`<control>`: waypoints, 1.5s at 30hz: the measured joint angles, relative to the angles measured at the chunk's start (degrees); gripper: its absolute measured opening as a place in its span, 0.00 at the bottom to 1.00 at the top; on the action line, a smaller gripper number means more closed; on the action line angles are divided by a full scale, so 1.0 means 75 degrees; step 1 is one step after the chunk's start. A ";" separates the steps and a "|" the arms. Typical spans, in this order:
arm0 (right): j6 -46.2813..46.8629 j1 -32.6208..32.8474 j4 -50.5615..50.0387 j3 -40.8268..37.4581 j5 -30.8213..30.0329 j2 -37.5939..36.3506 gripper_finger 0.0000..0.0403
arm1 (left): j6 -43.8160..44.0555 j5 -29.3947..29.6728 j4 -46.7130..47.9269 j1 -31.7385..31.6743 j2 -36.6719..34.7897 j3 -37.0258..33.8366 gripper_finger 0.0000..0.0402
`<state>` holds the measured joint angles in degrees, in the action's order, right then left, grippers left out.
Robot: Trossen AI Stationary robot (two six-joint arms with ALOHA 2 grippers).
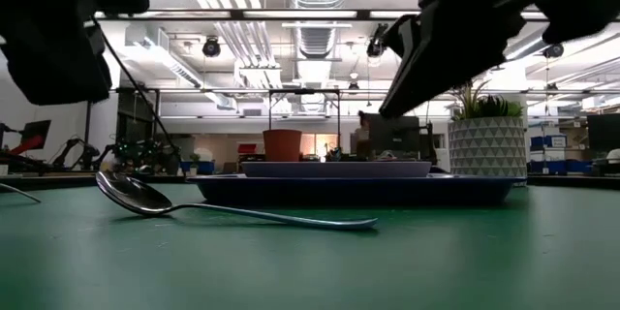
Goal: Pick and place plate/cup/fork/spoon on tray
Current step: Put the blue spoon on the blue tray to the right of the white plate
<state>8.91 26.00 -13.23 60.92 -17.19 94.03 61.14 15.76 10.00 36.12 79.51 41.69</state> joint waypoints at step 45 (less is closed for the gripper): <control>0.1142 -0.0122 0.0159 0.3921 -0.1374 0.3904 0.37 | -0.1078 0.1024 0.1858 -0.0003 0.0142 -0.0673 0.00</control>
<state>17.47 25.08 -12.04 90.33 -27.49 123.31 53.06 23.45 23.93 36.10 80.58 36.64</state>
